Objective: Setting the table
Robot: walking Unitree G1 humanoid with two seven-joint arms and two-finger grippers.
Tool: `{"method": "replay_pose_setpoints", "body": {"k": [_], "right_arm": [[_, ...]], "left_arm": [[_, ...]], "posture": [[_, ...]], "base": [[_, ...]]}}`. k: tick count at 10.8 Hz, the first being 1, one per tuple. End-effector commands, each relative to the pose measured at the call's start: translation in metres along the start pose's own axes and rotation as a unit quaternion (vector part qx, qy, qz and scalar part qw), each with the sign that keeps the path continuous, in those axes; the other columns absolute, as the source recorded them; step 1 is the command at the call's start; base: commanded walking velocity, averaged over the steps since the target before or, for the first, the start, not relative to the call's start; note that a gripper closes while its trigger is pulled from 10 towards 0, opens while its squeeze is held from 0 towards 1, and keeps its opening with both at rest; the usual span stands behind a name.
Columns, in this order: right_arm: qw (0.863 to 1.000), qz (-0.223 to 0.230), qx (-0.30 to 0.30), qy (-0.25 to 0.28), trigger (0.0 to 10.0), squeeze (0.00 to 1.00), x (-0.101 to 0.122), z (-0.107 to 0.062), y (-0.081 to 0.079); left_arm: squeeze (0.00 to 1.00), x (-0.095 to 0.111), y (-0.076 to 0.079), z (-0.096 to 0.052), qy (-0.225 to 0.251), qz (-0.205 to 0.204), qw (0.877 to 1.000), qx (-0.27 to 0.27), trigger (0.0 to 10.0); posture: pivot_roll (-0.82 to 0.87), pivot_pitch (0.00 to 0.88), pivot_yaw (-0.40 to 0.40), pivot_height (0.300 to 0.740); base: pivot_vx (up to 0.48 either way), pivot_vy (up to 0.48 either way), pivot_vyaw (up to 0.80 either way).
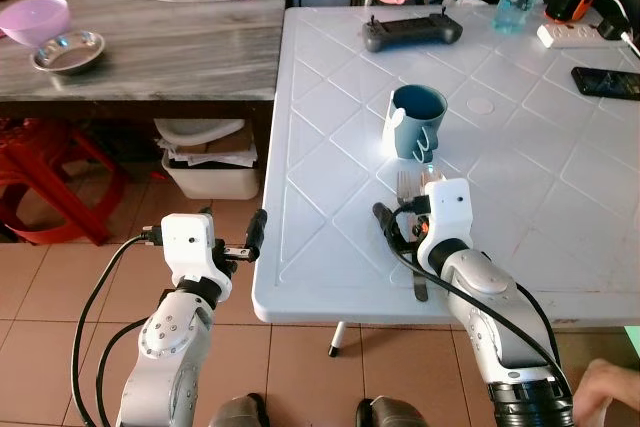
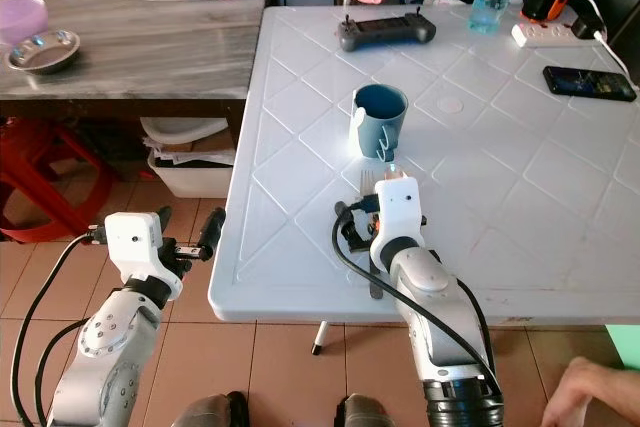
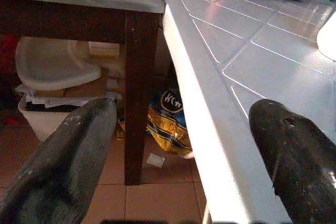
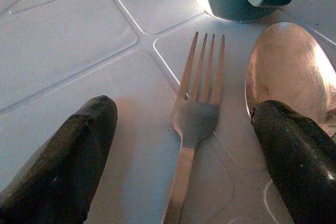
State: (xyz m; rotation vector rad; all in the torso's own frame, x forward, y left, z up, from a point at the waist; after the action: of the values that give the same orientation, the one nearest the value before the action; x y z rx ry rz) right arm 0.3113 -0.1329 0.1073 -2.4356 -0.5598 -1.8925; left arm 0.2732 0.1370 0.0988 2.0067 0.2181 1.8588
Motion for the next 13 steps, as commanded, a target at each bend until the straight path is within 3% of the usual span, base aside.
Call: {"method": "replay_pose_setpoints", "body": {"k": [1, 7, 10, 11, 12, 13], "right_arm": [[1.000, 0.009, 0.007, -0.010, 10.0, 0.00, -0.001, -0.001, -0.003], [0.999, 0.024, 0.042, 0.015, 10.0, 0.00, 0.025, -0.016, -0.012], [0.996, 0.045, 0.073, -0.023, 10.0, 0.00, 0.008, -0.024, -0.020], [0.996, 0.052, 0.073, -0.029, 8.1, 0.00, 0.005, -0.022, -0.020], [0.995, 0.052, 0.069, -0.040, 0.0, 0.00, 0.000, -0.021, -0.019], [0.996, 0.048, 0.049, -0.059, 0.0, 0.00, -0.008, -0.022, -0.014]], "left_arm": [[0.00, 0.003, 0.001, 0.000, 0.001, 0.003, 1.000, -0.005, 10.0], [0.00, 0.002, 0.004, 0.003, -0.001, 0.003, 1.000, -0.014, 10.0], [0.00, 0.000, 0.003, 0.000, -0.005, 0.002, 1.000, -0.012, 10.0], [0.00, -0.001, 0.004, 0.000, -0.007, 0.002, 1.000, -0.013, 10.0], [0.00, -0.001, 0.004, -0.001, -0.009, 0.003, 1.000, -0.016, 10.0], [0.00, -0.002, 0.002, -0.001, -0.014, 0.004, 1.000, -0.017, 10.0]], "posture": [[-0.03, 0.153, 0.043, 0.740], [-0.04, 0.148, 0.045, 0.740], [-0.04, 0.159, 0.043, 0.740], [-0.04, 0.163, 0.043, 0.740], [-0.03, 0.167, 0.042, 0.740], [-0.03, 0.168, 0.043, 0.740]], "base": [[0.000, 0.000, 0.00], [0.000, 0.000, 0.00], [0.000, 0.000, 0.00], [0.000, 0.000, 0.00], [0.000, 0.000, 0.00], [0.000, 0.000, 0.00]]}}
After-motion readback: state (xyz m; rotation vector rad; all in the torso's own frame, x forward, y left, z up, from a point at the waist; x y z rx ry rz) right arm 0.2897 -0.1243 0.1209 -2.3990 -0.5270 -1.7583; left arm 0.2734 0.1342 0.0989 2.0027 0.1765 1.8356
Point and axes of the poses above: a point about 5 cm out from each wrist's last joint towards the gripper, its own z axis pointing out of the wrist towards the gripper, its own x axis along the axis of the wrist's last joint, y = z × x, the point moved 3 cm from there along z, pointing out of the wrist towards the gripper, and after that the axes turned 14 degrees about -z, right-handed, at the moved point
